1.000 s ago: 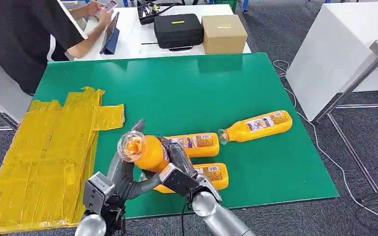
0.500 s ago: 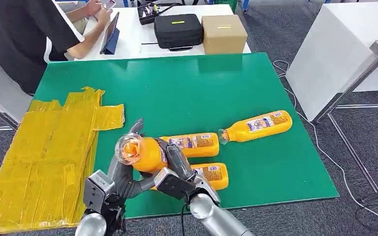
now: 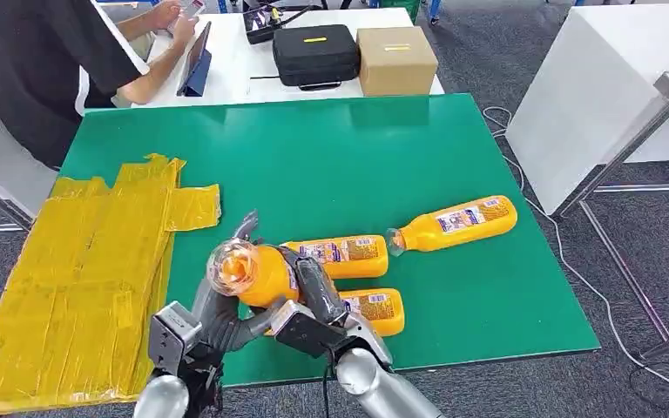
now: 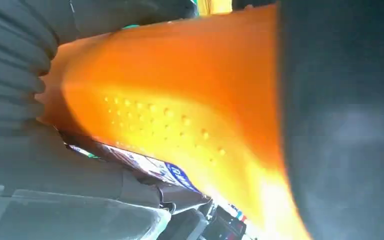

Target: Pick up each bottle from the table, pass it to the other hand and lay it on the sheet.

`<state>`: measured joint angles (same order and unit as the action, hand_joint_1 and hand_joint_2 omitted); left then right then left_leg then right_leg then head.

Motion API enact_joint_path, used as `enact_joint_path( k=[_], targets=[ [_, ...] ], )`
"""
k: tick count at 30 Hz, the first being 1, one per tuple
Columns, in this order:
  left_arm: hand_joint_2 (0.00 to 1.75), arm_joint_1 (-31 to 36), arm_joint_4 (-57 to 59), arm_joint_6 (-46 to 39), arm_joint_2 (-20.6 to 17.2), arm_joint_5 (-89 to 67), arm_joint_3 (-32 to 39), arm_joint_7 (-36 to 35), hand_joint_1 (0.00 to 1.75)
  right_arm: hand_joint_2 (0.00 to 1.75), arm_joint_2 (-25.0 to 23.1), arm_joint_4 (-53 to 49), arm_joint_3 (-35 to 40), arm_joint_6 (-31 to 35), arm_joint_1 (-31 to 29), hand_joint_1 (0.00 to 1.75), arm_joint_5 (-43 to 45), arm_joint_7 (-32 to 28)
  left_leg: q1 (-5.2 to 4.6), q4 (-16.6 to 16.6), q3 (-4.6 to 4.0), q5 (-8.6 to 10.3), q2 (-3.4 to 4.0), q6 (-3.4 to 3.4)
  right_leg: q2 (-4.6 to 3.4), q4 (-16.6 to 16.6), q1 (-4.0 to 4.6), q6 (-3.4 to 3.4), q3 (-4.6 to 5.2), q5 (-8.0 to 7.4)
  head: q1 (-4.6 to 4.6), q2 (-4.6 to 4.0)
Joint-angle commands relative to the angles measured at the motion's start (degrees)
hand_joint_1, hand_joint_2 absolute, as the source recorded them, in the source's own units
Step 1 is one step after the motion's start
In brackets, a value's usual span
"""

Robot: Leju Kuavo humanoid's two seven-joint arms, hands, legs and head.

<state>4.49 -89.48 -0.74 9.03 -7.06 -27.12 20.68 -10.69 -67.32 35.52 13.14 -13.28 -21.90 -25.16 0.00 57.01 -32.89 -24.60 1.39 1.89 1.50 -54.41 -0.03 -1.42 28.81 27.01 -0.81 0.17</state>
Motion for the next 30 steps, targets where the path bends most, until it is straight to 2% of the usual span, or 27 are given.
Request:
enact_joint_path(
  k=[1,11,20,21,22,26,30],
  targets=[
    [1.75,3.1,4.0,1.1,-0.5,1.2,-1.4,0.6,1.75,1.75,1.3,0.8,0.6,-1.1,-0.5,1.75,-0.1,0.3,0.00,-0.1,0.09,-0.01,-0.18,-0.07,0.02,0.1,-0.02,0.01,-0.13,0.03,-0.02,0.02],
    [1.75,3.2,4.1,1.3,-0.5,2.4,-0.7,0.9,1.75,1.75,1.6,-0.3,-0.6,-0.9,-0.1,1.75,0.9,-0.4,-0.02,-0.1,0.06,0.00,-0.15,-0.05,0.02,0.0,-0.03,0.00,-0.08,0.02,0.00,0.00],
    [1.75,2.5,3.2,1.4,-0.1,3.2,1.9,1.4,1.75,1.75,3.2,-5.3,-2.1,0.8,1.1,1.75,1.0,-1.2,-0.03,-0.1,0.13,-0.02,-0.22,-0.10,-0.02,0.1,-0.06,0.00,-0.16,0.06,0.00,0.00],
    [1.75,2.3,2.8,1.9,-0.3,3.7,2.4,1.5,1.75,1.75,3.9,-7.0,-2.0,1.2,1.7,1.43,0.7,-1.2,-0.01,0.0,0.08,-0.02,-0.18,-0.09,-0.01,0.0,-0.03,0.00,-0.11,0.04,-0.02,0.00],
    [1.75,2.0,2.4,2.2,-0.3,4.2,3.1,1.8,1.75,1.75,4.1,-8.1,-1.9,2.8,2.1,0.03,-0.7,-1.9,-0.02,0.0,0.12,-0.04,-0.22,-0.11,-0.03,0.0,-0.04,0.01,-0.16,0.07,0.00,0.00],
    [1.75,-0.3,-1.2,1.3,-0.5,4.3,8.1,3.1,1.75,1.75,6.5,-15.7,-1.2,4.7,5.1,0.00,-2.7,-2.3,-0.02,0.0,0.04,-0.03,-0.13,-0.07,-0.03,0.0,-0.03,0.00,-0.07,0.05,-0.02,0.00],
    [1.75,-2.3,-3.6,1.7,-1.3,5.0,10.8,3.6,1.75,1.75,8.2,-19.0,-0.8,5.4,6.1,0.00,-4.2,-2.3,-0.03,-0.1,0.12,-0.07,-0.05,-0.10,-0.16,0.0,-0.05,0.01,-0.11,0.05,0.00,0.00]
  ],
)
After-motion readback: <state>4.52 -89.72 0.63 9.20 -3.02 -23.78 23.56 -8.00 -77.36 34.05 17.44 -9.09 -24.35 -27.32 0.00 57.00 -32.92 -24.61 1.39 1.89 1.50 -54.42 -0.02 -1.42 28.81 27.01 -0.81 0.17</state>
